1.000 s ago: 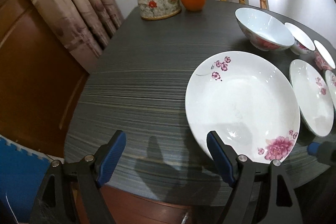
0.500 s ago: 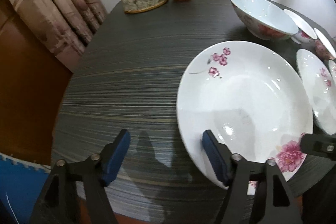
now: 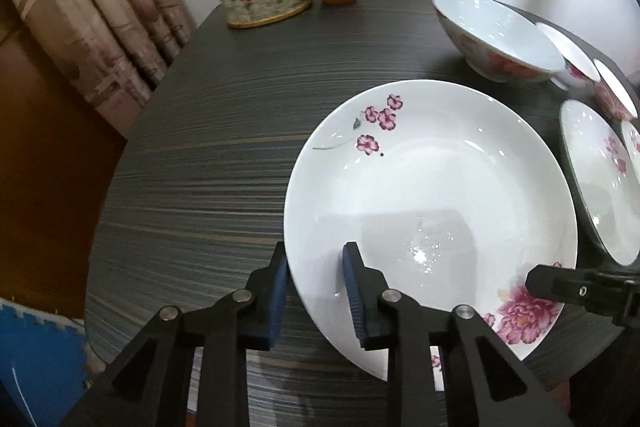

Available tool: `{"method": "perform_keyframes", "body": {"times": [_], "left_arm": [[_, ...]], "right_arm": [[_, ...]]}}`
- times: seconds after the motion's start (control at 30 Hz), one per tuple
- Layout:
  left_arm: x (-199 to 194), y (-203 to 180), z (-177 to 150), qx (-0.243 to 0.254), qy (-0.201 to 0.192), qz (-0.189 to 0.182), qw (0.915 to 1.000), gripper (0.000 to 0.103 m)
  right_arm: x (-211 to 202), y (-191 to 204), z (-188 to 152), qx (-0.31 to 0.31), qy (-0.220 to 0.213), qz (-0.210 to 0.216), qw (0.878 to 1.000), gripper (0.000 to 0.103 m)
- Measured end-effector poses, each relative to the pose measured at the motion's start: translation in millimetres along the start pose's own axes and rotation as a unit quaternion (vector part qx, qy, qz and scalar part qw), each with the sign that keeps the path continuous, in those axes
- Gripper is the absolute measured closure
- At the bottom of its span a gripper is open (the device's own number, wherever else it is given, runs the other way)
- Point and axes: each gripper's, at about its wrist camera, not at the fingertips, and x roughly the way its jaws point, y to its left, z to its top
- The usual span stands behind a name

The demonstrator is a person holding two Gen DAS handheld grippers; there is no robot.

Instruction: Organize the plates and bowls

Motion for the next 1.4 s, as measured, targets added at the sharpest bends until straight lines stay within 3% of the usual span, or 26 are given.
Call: {"method": "perform_keyframes", "body": {"times": [0.4,0.57,0.63,0.7,0.8,0.87,0.93,1.0,1.1,1.27,1.4], "left_arm": [[-2.3,38.3,-7.3,-0.06,0.006,-0.002,0.9982,0.082],[-10.0,35.3,-7.4,-0.047,-0.004,0.03,0.9984,0.082],[-16.4,37.6,-7.0,-0.05,-0.01,0.041,0.9978,0.082],[-27.0,37.0,-7.1,-0.049,-0.018,0.046,0.9976,0.082],[-46.3,34.0,-8.0,-0.049,-0.031,0.051,0.9971,0.081],[-65.5,18.4,-4.5,-0.037,-0.047,0.014,0.9981,0.079],[-83.5,-9.1,4.5,-0.009,-0.064,-0.024,0.9976,0.065],[-92.1,-36.2,13.3,0.015,-0.07,-0.064,0.9954,0.059],[-88.7,-86.8,36.3,0.051,-0.058,-0.12,0.9898,0.058],[-46.9,-144.4,65.4,0.104,-0.009,-0.131,0.9858,0.058],[-24.8,-166.9,70.6,0.122,0.015,-0.144,0.9819,0.058]], "right_arm": [[24.8,28.4,4.2,-0.034,0.023,0.008,0.999,0.085],[19.9,23.7,1.4,-0.039,0.021,0.015,0.999,0.083],[10.7,25.6,-1.6,-0.057,0.013,0.007,0.998,0.077],[-6.8,23.2,-3.4,-0.063,0.0,0.011,0.998,0.057],[-48.6,6.6,-12.4,-0.052,-0.028,0.035,0.998,0.056],[-85.8,-14.8,-20.0,-0.03,-0.054,0.044,0.997,0.056],[-123.1,-44.2,-28.4,0.005,-0.085,0.041,0.996,0.056],[-149.4,-71.6,-36.5,0.035,-0.104,0.026,0.994,0.055],[-167.6,-102.2,-42.3,0.075,-0.119,0.015,0.99,0.055],[-165.2,-129.8,-39.3,0.113,-0.121,0.007,0.986,0.055],[-163.5,-142.0,-30.5,0.125,-0.127,0.004,0.984,0.055]]}}
